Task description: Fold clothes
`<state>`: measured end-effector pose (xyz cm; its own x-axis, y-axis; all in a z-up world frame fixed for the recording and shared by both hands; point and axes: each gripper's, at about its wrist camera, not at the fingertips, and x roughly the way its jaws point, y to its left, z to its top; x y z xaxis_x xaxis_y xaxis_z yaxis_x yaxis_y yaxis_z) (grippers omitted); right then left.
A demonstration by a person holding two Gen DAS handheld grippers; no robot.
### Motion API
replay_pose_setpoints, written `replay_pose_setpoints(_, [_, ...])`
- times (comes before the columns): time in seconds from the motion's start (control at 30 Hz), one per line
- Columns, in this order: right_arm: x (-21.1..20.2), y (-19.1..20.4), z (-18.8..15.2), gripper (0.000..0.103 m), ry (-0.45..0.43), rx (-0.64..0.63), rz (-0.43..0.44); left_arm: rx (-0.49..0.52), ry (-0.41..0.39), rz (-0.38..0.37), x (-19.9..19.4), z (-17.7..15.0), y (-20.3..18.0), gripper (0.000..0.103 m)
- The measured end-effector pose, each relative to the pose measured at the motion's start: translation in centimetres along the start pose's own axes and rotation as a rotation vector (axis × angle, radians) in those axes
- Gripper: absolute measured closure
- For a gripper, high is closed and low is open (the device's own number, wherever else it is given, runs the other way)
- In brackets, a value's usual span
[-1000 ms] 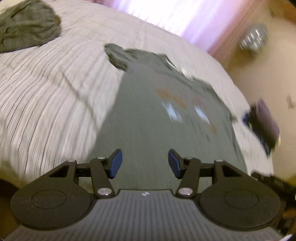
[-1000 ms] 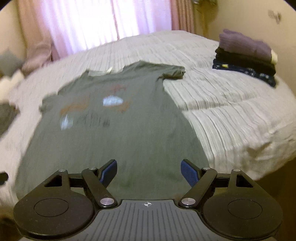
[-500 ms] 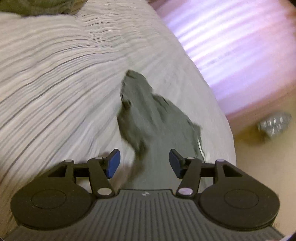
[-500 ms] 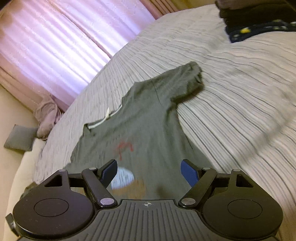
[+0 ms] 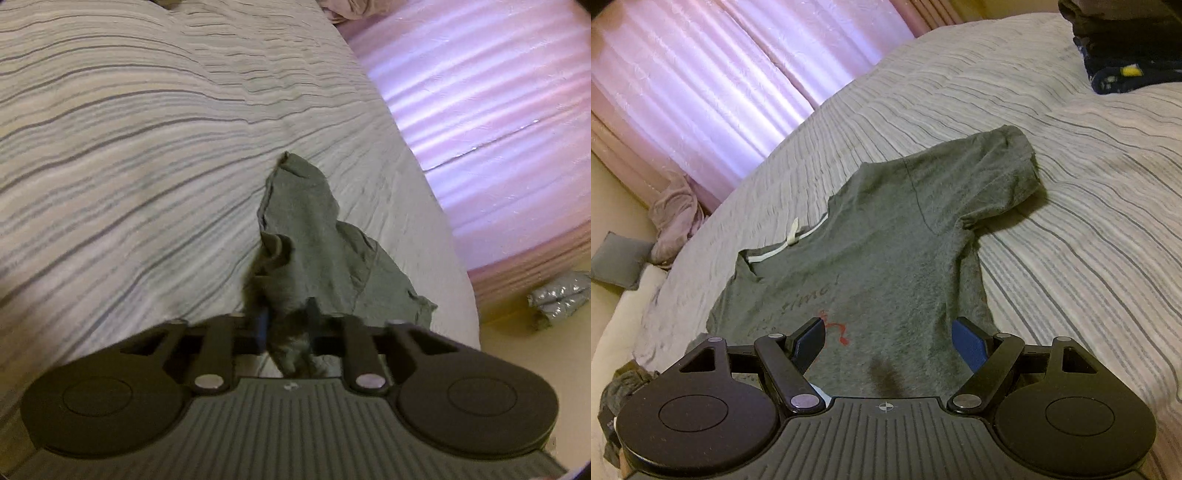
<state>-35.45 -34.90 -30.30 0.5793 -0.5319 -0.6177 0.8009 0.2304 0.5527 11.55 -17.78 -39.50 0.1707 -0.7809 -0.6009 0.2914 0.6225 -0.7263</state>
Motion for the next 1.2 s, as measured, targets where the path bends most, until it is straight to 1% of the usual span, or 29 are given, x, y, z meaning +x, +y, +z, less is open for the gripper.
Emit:
replay_pose_setpoints(0.03, [0.2, 0.0, 0.2, 0.024, 0.001, -0.001, -0.001, 0.038, 0.003, 0.019, 0.1, 0.0, -0.5, 0.092])
replay_pose_setpoints(0.07, [0.2, 0.0, 0.3, 0.024, 0.002, -0.004, -0.002, 0.103, 0.0, 0.046, 0.2, 0.0, -1.3, 0.094])
replay_pose_setpoints(0.1, [0.2, 0.1, 0.3, 0.024, 0.003, -0.007, -0.004, 0.174, -0.003, 0.075, 0.3, 0.0, -2.2, 0.097])
replay_pose_setpoints(0.13, [0.1, 0.1, 0.3, 0.024, 0.003, -0.01, -0.006, 0.27, -0.01, 0.109, 0.5, -0.3, -3.5, 0.099])
replay_pose_setpoints(0.17, [0.1, 0.2, 0.3, 0.024, 0.003, -0.014, -0.008, 0.385, -0.023, 0.141, 0.6, -0.7, -5.0, 0.1])
replay_pose_setpoints(0.23, [-0.1, 0.2, 0.3, 0.024, 0.005, -0.021, -0.011, 0.671, -0.047, 0.187, 0.9, -2.3, -8.4, 0.1])
replay_pose_setpoints(0.3, [-0.2, 0.1, 0.4, 0.024, 0.007, -0.022, -0.011, 1.005, -0.078, 0.18, 1.1, -5.0, -11.7, 0.1])
replay_pose_setpoints(0.33, [-0.2, 0.1, 0.4, 0.024, 0.007, -0.021, -0.01, 1.17, -0.099, 0.156, 1.1, -6.7, -12.8, 0.1])
replay_pose_setpoints(0.37, [-0.2, 0.0, 0.4, 0.024, 0.007, -0.021, -0.009, 1.353, -0.104, 0.125, 0.9, -8.9, -13.7, 0.1])
replay_pose_setpoints(0.4, [-0.2, 0.0, 0.5, 0.024, 0.008, -0.022, -0.009, 1.496, -0.094, 0.117, 1.0, -10.9, -13.9, 0.1])
replay_pose_setpoints(0.43, [-0.3, 0.0, 0.5, 0.024, 0.008, -0.021, -0.009, 1.608, -0.082, 0.119, 1.2, -12.5, -13.8, 0.099])
replay_pose_setpoints(0.47, [-0.3, -0.1, 0.5, 0.024, 0.008, -0.02, -0.008, 1.678, -0.064, 0.128, 1.7, -13.6, -13.4, 0.099])
replay_pose_setpoints(0.53, [-0.2, -0.1, 0.6, 0.024, 0.009, -0.018, -0.008, 1.779, -0.018, 0.165, 2.7, -15.2, -12.2, 0.093])
replay_pose_setpoints(0.57, [-0.3, -0.1, 0.6, 0.024, 0.01, -0.019, -0.008, 1.795, -0.002, 0.17, 3.0, -15.5, -11.8, 0.093])
replay_pose_setpoints(0.6, [-0.3, -0.1, 0.7, 0.024, 0.011, -0.02, -0.009, 1.79, 0.009, 0.159, 3.0, -15.4, -11.6, 0.093])
replay_pose_setpoints(0.67, [-0.3, -0.1, 0.8, 0.024, 0.014, -0.025, -0.01, 1.716, 0.023, 0.124, 2.8, -14.3, -11.7, 0.086])
replay_pose_setpoints(0.73, [-0.4, -0.2, 0.8, 0.024, 0.014, -0.03, -0.012, 1.599, 0.046, 0.042, 2.0, -12.7, -12.2, 0.067])
replay_pose_setpoints(0.8, [-0.4, -0.3, 0.9, 0.024, 0.013, -0.03, -0.013, 1.461, 0.072, -0.071, 0.8, -10.8, -12.7, 0.063])
replay_pose_setpoints(0.87, [-0.6, -0.4, 0.9, 0.024, 0.007, -0.029, -0.012, 1.32, 0.101, -0.177, -0.5, -9.1, -12.7, 0.065])
replay_pose_setpoints(0.9, [-0.7, -0.4, 1.0, 0.024, 0.004, -0.03, -0.011, 1.248, 0.115, -0.219, -1.3, -8.4, -12.7, 0.074])
replay_pose_setpoints(0.93, [-0.7, -0.4, 1.0, 0.024, 0.004, -0.03, -0.012, 1.175, 0.127, -0.254, -1.9, -7.6, -12.7, 0.093])
replay_pose_setpoints(0.97, [-0.7, -0.4, 1.0, 0.024, 0.004, -0.031, -0.013, 1.106, 0.134, -0.257, -1.8, -6.8, -12.9, 0.099])
replay_pose_setpoints(1.0, [-0.8, -0.4, 1.0, 0.024, 0.004, -0.031, -0.014, 1.053, 0.134, -0.229, -1.6, -6.3, -12.9, 0.102])
replay_pose_setpoints(1.03, [-0.8, -0.4, 1.1, 0.024, 0.004, -0.033, -0.014, 1.021, 0.125, -0.183, -0.9, -5.9, -13.0, 0.103])
replay_pose_setpoints(1.07, [-0.7, -0.4, 1.1, 0.024, 0.005, -0.035, -0.015, 1.007, 0.121, -0.139, -0.1, -5.9, -12.9, 0.103])
replay_pose_setpoints(1.13, [-0.6, -0.3, 1.0, 0.024, 0.006, -0.041, -0.02, 0.986, 0.171, -0.065, 2.4, -6.2, -12.6, 0.103])
replay_pose_setpoints(1.17, [-0.6, -0.3, 1.1, 0.024, 0.005, -0.042, -0.021, 0.984, 0.219, -0.025, 3.8, -6.6, -12.2, 0.103])
replay_pose_setpoints(1.2, [-0.6, -0.4, 1.1, 0.024, 0.004, -0.043, -0.023, 0.991, 0.227, 0.006, 4.6, -7.3, -11.9, 0.103])
